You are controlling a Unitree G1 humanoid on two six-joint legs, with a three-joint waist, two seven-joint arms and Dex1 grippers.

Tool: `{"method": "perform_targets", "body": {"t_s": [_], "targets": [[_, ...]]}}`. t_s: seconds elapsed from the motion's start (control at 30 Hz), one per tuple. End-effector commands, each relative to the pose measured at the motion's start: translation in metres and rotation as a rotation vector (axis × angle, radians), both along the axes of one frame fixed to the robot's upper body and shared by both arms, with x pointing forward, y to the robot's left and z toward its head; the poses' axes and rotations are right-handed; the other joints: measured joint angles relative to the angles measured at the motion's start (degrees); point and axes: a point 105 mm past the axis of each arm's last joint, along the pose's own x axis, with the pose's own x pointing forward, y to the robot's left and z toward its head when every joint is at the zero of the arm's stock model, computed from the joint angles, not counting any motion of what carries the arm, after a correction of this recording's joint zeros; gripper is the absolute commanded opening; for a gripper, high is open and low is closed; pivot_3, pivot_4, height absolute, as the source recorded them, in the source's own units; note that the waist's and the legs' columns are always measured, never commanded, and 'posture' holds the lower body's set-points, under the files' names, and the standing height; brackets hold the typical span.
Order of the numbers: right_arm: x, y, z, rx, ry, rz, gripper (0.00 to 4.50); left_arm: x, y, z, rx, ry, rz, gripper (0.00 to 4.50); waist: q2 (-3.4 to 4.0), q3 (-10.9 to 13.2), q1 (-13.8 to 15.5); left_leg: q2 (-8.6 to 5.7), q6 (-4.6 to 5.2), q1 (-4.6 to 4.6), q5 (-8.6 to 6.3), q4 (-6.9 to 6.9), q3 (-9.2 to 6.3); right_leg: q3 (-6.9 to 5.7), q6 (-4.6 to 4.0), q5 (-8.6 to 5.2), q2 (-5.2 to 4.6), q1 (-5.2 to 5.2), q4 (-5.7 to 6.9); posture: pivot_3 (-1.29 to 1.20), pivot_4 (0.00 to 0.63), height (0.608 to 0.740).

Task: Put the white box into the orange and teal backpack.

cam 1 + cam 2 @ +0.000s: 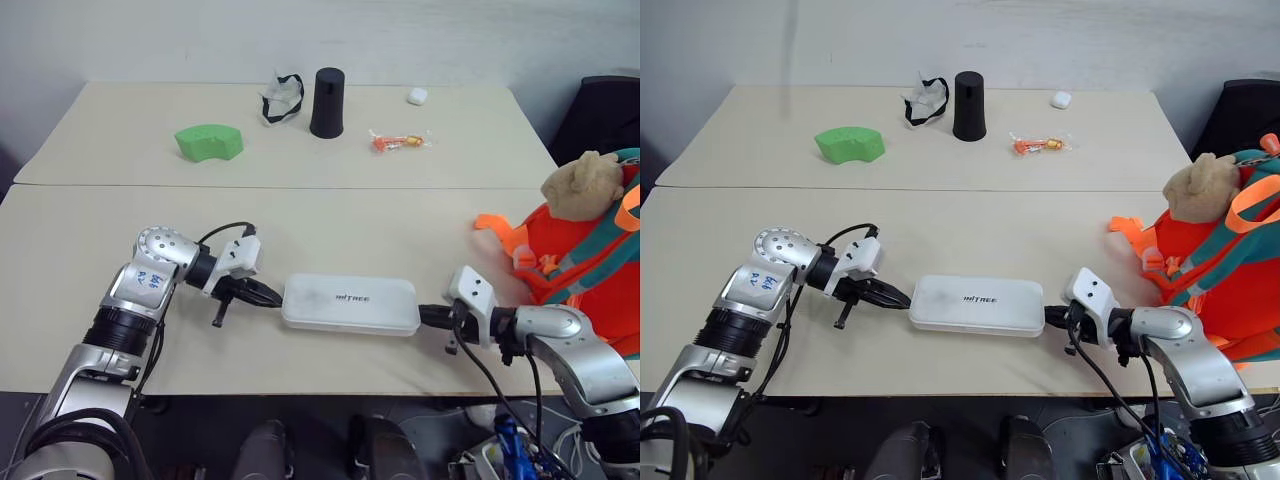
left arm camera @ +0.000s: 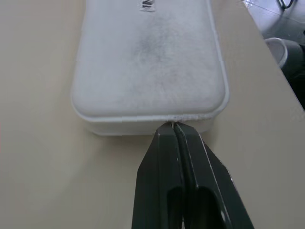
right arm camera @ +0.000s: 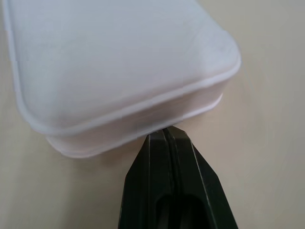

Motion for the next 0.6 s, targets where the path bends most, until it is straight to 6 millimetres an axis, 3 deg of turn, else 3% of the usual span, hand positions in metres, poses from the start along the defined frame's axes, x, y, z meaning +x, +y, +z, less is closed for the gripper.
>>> {"method": "perform_targets", "body": {"t_s": [0.03,0.27,0.37,0.5,0.6], "targets": [[-0.001,-0.005,0.007,-0.052,-0.048,0.027,0.0,-0.001,0.005,0.005,0.011,-0.031,0.03,0.04,0.0,0.0,0.0,0.0,0.0,0.0,0.0,0.0,0.0,0.01,0.0,0.0,0.0,0.0,0.0,0.0,0.15,0.74],[-0.004,-0.034,0.009,-0.163,-0.055,0.004,0.0,-0.01,0.027,0.014,0.01,0.03,0.109,0.04,0.01,0.0,-0.1,0.0,-0.01,0.0,-0.01,-0.02,0.01,0.02,-0.01,0.0,-0.01,-0.01,-0.02,0.0,0.15,0.74],[-0.003,-0.039,0.019,-0.138,-0.062,-0.012,0.0,-0.005,0.029,0.021,-0.06,0.105,0.233,0.04,0.01,0.0,0.1,-0.02,0.0,0.0,0.0,-0.01,-0.02,0.06,0.0,0.0,-0.03,0.02,-0.04,0.0,0.15,0.74],[-0.006,-0.027,0.02,-0.129,-0.07,0.035,0.0,0.006,0.027,0.026,-0.186,0.333,0.457,0.91,0.01,0.0,0.2,-0.02,0.02,0.01,0.01,-0.01,-0.1,0.1,0.0,0.0,0.0,0.08,-0.01,0.0,0.15,0.74],[-0.004,-0.015,0.019,-0.117,-0.079,0.056,0.0,-0.014,0.023,0.027,-0.196,0.549,0.446,1.86,0.01,0.0,-0.2,-0.02,0.0,0.0,0.02,-0.02,-0.1,0.11,0.0,0.0,0.05,0.06,-0.01,0.0,0.15,0.74]]}}
